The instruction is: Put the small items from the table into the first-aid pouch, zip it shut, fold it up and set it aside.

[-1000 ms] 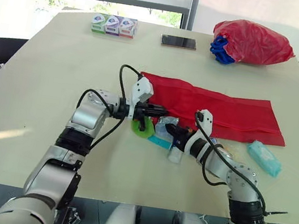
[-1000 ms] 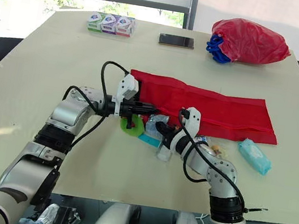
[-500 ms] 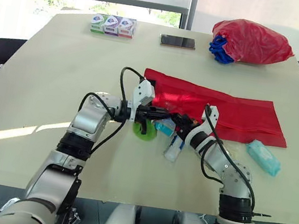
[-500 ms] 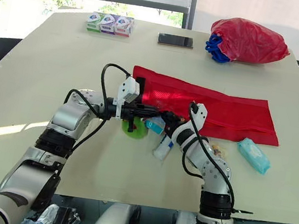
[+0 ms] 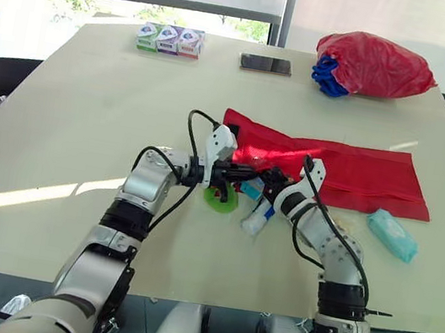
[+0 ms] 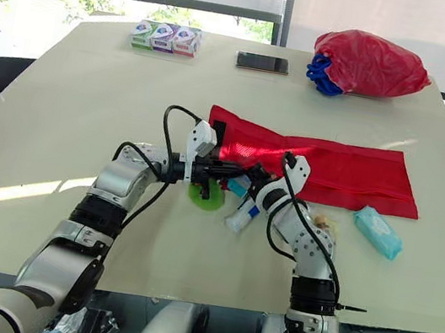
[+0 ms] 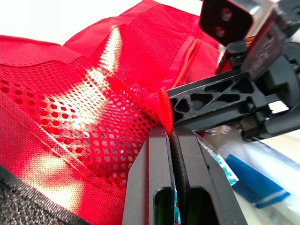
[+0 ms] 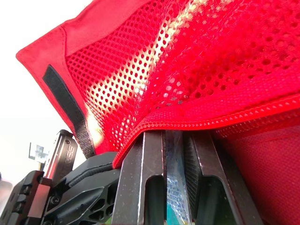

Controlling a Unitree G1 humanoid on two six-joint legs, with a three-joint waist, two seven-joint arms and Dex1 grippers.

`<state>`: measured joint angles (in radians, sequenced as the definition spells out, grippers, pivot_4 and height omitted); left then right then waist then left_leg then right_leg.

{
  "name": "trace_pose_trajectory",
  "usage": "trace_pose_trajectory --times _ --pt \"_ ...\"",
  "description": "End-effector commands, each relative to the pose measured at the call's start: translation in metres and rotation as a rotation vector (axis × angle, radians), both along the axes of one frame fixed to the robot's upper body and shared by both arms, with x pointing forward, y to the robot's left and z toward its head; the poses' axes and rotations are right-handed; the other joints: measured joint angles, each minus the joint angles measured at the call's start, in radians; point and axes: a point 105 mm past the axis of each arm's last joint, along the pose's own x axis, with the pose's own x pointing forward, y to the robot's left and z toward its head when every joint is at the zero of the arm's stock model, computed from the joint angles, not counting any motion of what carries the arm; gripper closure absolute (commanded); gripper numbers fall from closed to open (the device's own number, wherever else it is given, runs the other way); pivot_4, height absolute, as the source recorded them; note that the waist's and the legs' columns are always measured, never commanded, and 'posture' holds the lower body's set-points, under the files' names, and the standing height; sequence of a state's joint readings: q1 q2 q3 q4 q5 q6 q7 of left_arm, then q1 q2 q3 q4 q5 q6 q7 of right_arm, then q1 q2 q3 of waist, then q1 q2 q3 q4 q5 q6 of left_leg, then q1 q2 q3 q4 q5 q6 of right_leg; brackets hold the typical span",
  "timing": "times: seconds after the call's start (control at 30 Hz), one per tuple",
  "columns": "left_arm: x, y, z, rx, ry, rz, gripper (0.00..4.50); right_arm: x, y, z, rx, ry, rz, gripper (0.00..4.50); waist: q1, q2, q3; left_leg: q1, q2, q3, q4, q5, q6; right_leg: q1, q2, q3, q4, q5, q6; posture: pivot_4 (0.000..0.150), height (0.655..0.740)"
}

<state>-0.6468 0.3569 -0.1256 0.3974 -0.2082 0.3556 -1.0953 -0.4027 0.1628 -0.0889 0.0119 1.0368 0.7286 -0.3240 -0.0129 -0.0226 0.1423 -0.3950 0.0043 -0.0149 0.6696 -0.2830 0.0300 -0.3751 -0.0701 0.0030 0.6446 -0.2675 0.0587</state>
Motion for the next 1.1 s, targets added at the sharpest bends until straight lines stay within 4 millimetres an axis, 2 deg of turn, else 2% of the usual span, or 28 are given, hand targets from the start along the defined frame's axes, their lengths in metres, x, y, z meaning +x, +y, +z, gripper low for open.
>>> trace_pose_trajectory --times 0.03,0.13,0.17,0.23,0.27,0.37,0.43,0.9,1.0,1.1 --pt "-0.007 -0.006 -0.023 0.002 0.108 -0.010 4.41 0.011 -0.007 0.003 0.046 0.001 -0.107 4.40 0.000 0.000 -0.004 0.000 0.000 0.000 0.000 0.000 0.000 0.000 0.000 0.000 0.000 0.000 0.000 0.150 0.7400" --pt "-0.007 -0.005 -0.026 0.003 0.123 -0.012 4.41 0.016 -0.005 0.005 0.031 -0.011 -0.118 4.40 -0.001 -0.001 -0.008 0.000 0.000 0.000 0.000 0.000 0.000 0.000 0.000 0.000 0.000 0.000 0.000 0.150 0.7400" --pt "-0.007 -0.005 -0.027 0.007 0.122 -0.011 4.50 0.016 -0.002 0.008 0.034 -0.026 -0.100 3.68 -0.001 0.000 -0.011 0.001 0.000 0.000 0.000 0.000 0.000 0.000 0.000 0.000 0.000 0.000 0.000 0.150 0.7400" --pt "-0.006 -0.004 -0.029 0.023 0.110 -0.001 4.50 0.012 0.004 0.012 0.022 -0.048 -0.050 3.11 -0.002 0.000 -0.011 0.001 0.000 0.001 0.000 0.000 0.001 0.000 0.000 0.001 0.000 0.000 0.000 0.150 0.7400" --pt "-0.005 -0.003 -0.029 0.018 0.112 0.005 4.50 0.010 0.005 0.010 -0.011 -0.055 -0.033 2.66 -0.002 0.000 -0.011 0.001 0.000 0.001 0.000 0.000 0.001 0.000 0.000 0.001 0.001 0.000 0.000 0.150 0.7400" --pt "-0.003 -0.003 -0.028 0.009 0.113 0.012 4.50 0.006 0.001 0.002 -0.102 -0.061 -0.013 1.77 0.001 0.004 -0.017 0.001 0.000 0.001 0.000 0.000 0.001 0.000 0.000 0.001 0.001 0.000 0.000 0.150 0.7400" --pt "-0.002 -0.003 -0.028 0.013 0.109 0.013 4.50 0.002 -0.003 -0.001 -0.124 -0.057 -0.006 1.37 0.003 0.004 -0.019 0.001 0.000 0.001 0.000 0.000 0.001 0.000 0.000 0.001 0.000 0.000 0.000 0.150 0.7400" --pt "0.003 0.000 -0.028 0.009 0.085 0.001 4.50 -0.018 -0.028 -0.002 -0.239 -0.094 0.075 1.37 0.000 0.006 -0.019 0.000 -0.001 0.001 -0.001 -0.001 0.001 -0.001 0.000 0.002 -0.001 0.000 0.000 0.150 0.7400" --pt "0.003 0.001 -0.026 0.003 0.084 -0.003 4.50 -0.020 -0.028 -0.002 -0.260 -0.108 0.095 2.04 0.000 0.006 -0.018 0.000 -0.001 0.001 -0.001 -0.001 0.001 -0.001 0.000 0.002 -0.001 0.000 0.000 0.150 0.7400" --pt "0.002 -0.001 -0.023 -0.013 0.084 -0.021 4.50 -0.019 -0.025 -0.004 -0.265 -0.106 0.103 3.17 0.000 0.006 -0.019 0.000 -0.001 0.001 -0.001 -0.001 0.001 -0.001 0.000 0.003 -0.001 0.000 0.000 0.150 0.7400"
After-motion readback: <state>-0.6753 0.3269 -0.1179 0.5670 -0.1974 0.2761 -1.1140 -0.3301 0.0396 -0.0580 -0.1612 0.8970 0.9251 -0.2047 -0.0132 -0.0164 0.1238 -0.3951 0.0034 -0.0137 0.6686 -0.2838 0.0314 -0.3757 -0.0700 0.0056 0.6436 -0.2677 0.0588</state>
